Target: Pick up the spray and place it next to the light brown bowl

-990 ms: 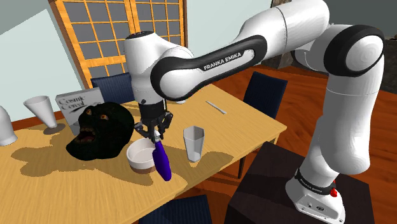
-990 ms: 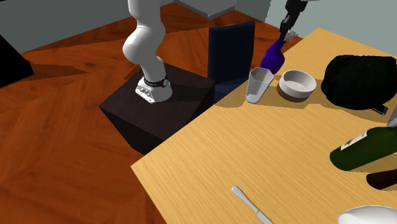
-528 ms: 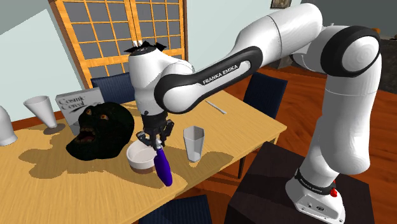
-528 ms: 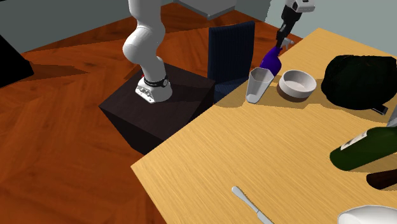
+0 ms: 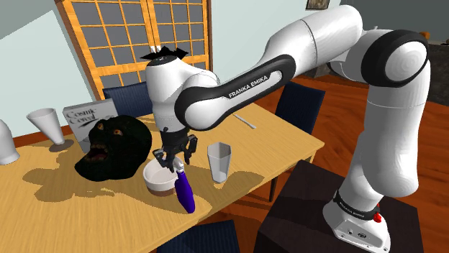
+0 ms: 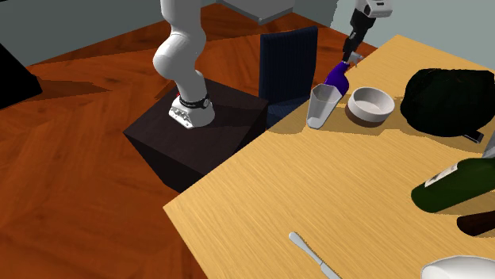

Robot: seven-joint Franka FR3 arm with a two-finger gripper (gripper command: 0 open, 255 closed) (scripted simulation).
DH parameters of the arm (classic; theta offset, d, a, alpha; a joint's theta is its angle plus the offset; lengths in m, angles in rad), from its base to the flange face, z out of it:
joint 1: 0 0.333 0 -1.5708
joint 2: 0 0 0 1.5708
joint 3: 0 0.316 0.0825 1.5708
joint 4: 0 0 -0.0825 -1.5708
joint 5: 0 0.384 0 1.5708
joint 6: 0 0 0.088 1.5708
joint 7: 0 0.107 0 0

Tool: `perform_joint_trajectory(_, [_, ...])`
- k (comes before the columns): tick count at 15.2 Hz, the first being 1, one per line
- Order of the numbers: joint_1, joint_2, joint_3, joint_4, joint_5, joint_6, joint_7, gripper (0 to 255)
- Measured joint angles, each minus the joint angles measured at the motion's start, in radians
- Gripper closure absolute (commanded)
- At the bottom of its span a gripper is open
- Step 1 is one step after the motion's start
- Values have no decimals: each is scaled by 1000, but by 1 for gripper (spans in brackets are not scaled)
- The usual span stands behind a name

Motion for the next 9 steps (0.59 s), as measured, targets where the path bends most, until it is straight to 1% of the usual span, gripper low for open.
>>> perform_joint_trajectory(5, [0,0,0,0,0,0,0,0])
perform_joint_trajectory(6, [0,-3,1,8,2,-11,-1,0])
perform_joint_trajectory(9, [0,-29,7,61,16,-85,-8,0])
